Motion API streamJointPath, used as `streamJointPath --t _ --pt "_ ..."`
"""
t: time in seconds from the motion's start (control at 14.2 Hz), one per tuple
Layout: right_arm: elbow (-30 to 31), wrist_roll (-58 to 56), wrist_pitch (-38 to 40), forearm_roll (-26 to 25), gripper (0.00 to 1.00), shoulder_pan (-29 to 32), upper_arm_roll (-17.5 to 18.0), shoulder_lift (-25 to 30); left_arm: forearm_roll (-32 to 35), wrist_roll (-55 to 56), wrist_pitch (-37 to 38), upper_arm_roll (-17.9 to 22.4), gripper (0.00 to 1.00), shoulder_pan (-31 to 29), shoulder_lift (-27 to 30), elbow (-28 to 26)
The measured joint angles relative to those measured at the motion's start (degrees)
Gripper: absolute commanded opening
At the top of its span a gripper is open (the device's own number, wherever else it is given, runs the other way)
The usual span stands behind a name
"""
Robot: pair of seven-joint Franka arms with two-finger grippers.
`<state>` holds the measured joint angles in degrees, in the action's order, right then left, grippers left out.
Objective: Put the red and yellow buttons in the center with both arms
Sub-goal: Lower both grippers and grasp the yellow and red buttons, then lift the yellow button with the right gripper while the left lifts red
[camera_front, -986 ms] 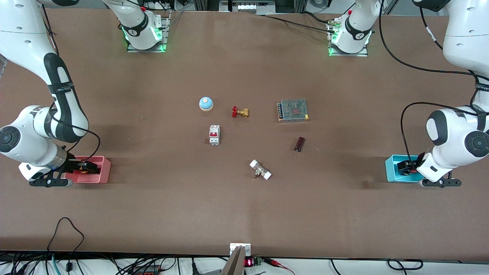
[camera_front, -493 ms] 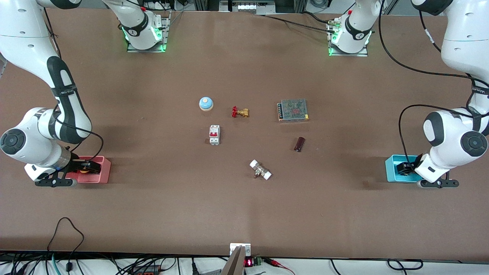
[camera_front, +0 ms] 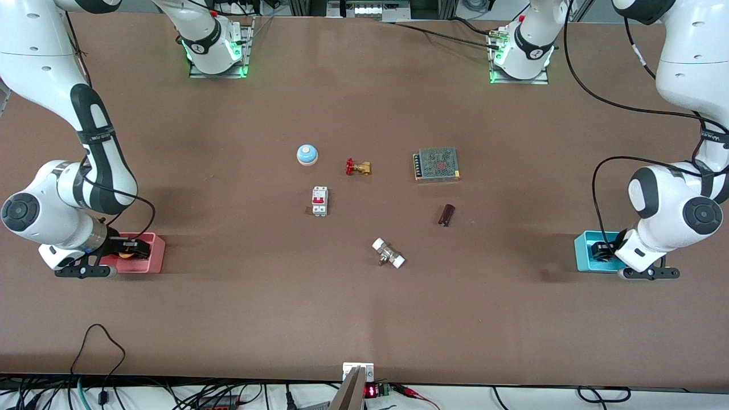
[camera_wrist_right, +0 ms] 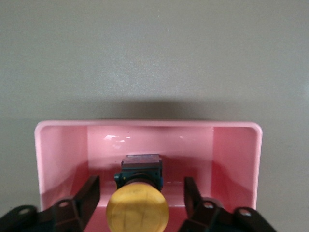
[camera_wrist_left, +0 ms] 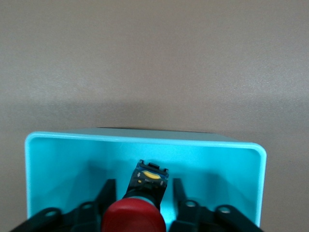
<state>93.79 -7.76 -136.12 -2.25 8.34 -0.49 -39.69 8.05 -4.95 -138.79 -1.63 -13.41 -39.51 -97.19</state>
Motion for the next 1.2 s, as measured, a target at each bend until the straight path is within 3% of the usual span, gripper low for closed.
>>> streamJointPath --t 0.28,0.63,0.92,1.2 --pt "0.00 0.00 0.62 0.00 0.37 0.00 0.01 0.00 0.00 -0.03 -0.28 -0.07 0.29 0.00 -0.01 0.21" --pt "-0.07 -0.02 1.42 0.00 0.35 -0.06 0.11 0.15 0.00 -2.66 1.29 0.00 0.29 -0.23 1.92 2.16" --pt "-1.19 -0.03 8.40 0.00 0.36 -0.30 0.59 2.57 -0.01 -3.12 16.30 -0.72 0.29 -0.05 6.85 7.64" --pt "-1.77 0.04 20.97 0.02 0.36 -0.62 3.31 11.40 -0.03 1.44 30.35 -5.96 0.29 0.81 11.25 10.70"
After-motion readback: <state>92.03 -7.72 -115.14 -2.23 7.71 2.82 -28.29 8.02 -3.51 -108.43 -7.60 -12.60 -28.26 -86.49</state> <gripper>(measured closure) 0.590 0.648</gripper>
